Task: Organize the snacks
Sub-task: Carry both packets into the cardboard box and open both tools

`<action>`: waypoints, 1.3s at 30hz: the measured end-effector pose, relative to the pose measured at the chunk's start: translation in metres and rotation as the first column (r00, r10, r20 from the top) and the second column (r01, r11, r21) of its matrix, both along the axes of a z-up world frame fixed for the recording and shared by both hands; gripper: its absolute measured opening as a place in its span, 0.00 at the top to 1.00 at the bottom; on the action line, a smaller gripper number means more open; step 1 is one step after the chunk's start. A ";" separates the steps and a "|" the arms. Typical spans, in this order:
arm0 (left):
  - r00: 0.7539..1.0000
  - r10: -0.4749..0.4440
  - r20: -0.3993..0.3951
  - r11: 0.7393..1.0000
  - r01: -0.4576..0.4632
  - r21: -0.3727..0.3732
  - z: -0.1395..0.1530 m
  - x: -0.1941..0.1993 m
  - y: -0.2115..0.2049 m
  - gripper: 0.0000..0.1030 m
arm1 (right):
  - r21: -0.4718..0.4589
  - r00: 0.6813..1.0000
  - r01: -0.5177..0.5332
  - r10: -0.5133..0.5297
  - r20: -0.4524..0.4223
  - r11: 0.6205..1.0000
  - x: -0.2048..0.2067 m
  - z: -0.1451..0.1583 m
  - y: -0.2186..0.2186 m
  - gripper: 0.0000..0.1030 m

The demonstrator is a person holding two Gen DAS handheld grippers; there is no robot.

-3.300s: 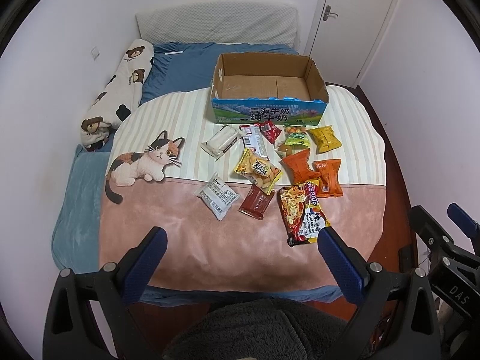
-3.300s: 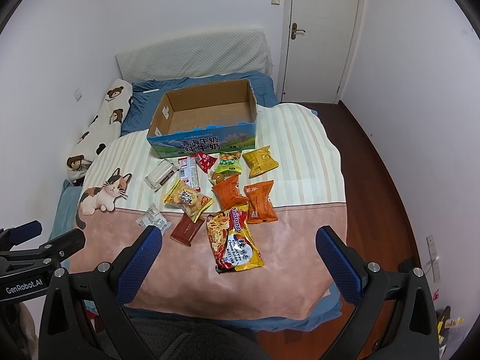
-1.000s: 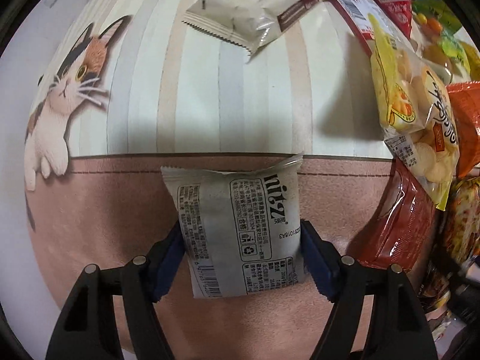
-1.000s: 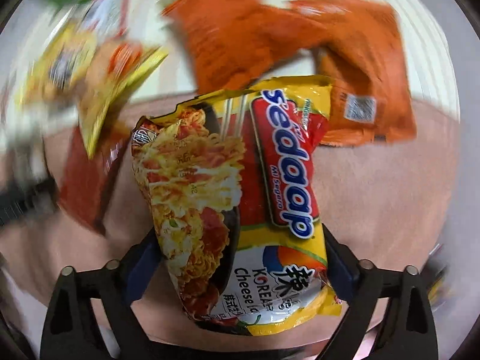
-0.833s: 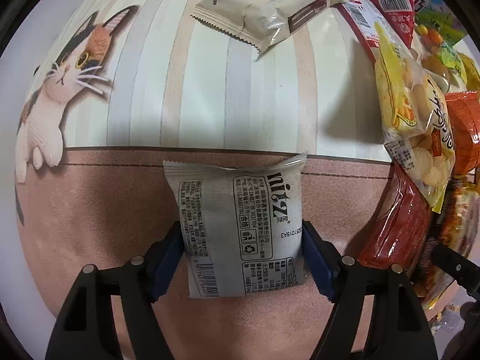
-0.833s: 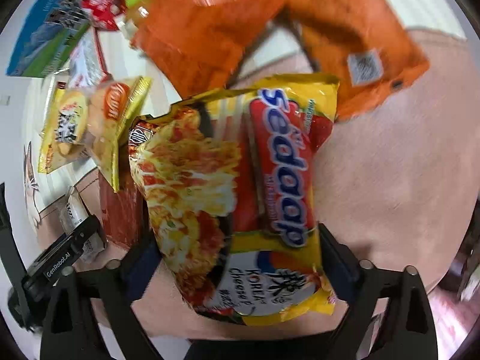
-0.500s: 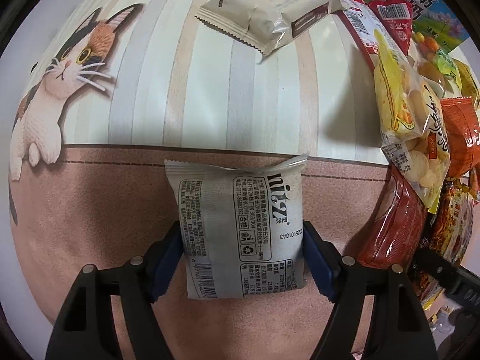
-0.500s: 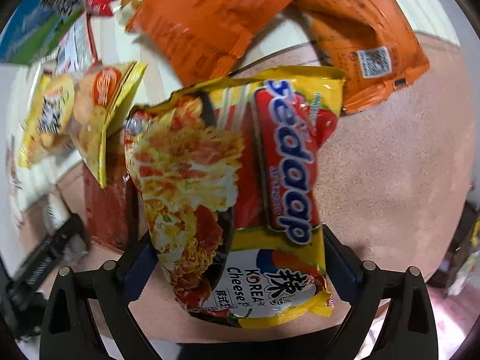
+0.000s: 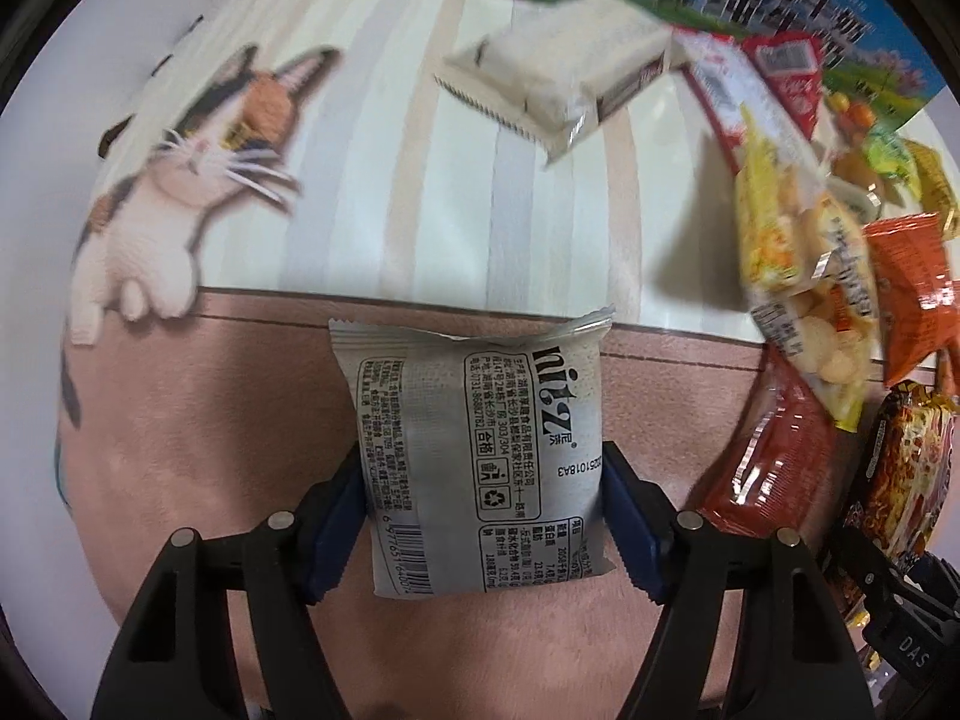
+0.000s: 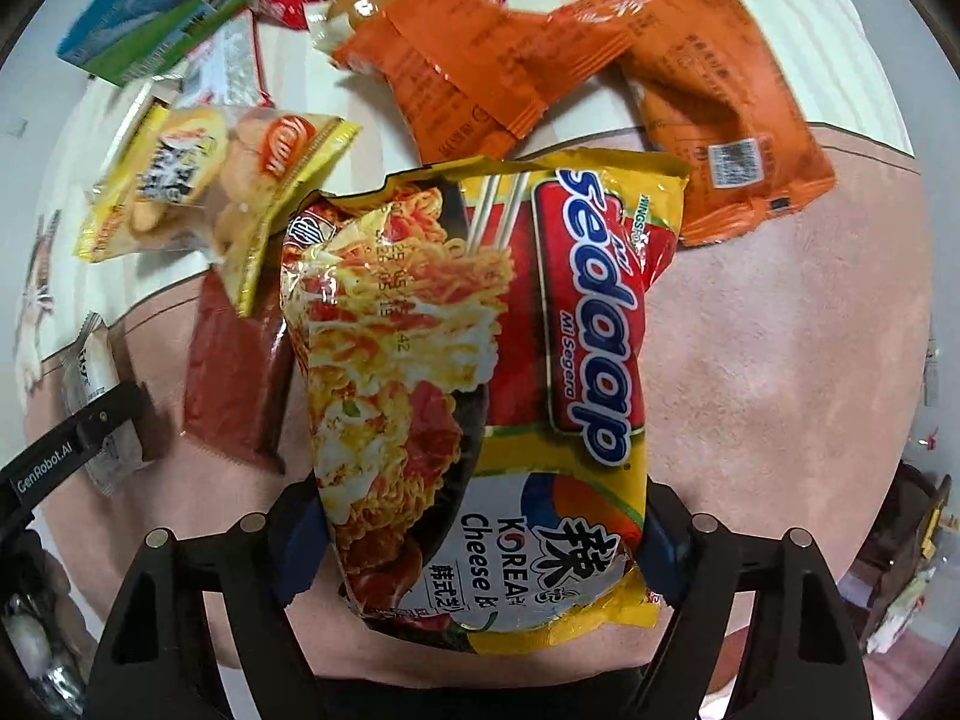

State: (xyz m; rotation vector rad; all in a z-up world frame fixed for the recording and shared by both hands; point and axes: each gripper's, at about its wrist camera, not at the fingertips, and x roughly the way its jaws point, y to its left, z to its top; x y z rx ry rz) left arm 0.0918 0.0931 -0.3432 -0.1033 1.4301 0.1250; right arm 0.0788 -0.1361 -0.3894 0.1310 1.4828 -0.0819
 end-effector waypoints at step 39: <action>0.972 -0.076 0.222 0.973 0.122 -0.198 0.194 0.312 -0.043 0.31 | 0.161 0.938 -0.199 0.140 0.316 0.967 0.249 0.235 0.014 0.17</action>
